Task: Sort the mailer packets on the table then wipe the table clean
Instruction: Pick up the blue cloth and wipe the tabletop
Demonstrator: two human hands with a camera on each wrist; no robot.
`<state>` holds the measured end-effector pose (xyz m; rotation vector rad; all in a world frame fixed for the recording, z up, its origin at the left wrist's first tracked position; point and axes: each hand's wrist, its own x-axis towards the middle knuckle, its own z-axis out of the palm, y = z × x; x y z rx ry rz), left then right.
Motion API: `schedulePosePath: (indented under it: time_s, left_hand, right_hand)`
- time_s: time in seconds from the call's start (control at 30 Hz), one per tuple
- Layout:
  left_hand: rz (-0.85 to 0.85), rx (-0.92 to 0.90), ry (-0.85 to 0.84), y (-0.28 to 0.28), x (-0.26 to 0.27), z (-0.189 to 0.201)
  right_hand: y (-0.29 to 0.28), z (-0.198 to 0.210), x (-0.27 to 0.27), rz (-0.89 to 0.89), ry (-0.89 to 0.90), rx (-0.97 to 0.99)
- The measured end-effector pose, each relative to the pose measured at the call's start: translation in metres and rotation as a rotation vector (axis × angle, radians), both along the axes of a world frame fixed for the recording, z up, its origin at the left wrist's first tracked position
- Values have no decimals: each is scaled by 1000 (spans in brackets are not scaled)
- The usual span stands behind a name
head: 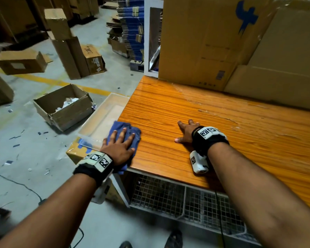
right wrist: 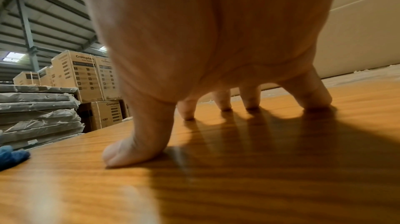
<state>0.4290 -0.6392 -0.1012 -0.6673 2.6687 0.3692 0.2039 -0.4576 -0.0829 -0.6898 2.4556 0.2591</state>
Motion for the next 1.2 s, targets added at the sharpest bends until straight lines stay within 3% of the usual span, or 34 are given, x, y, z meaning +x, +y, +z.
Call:
schedulePosePath:
  time_s: [0.17,0.37,0.57,0.7,0.83,0.93,1.0,1.1,1.2]
  left_hand:
    - [-148,-5,23,38,6,-2]
    - [13,-19,-9,7,11,-2]
    - [-134,42,36,71,-13,-3]
    - [-125,189,50,109,-30,3]
    - [11,419,199,90,-37,29]
    - [57,342,292,40,-33,40]
    - [98,264,179,9,-29,30]
    - [2,115,-15,-2,-20,3]
    - [-32,60,-35,2,-17,-6]
  right_hand:
    - [1,-1,-1,3,12,-10]
    - [3,-6,-1,-33,15,-70]
    - [7,-4,3,-6,49,-87]
    - [15,7,5,17,73,-141]
    - [25,17,20,-86,144,-319]
    - [18,15,55,-111,157,-449]
    - [5,7,91,-44,146,-503]
    - [-17,-4,151,34,112,-366]
    - [-14,-10,173,58,122,-235]
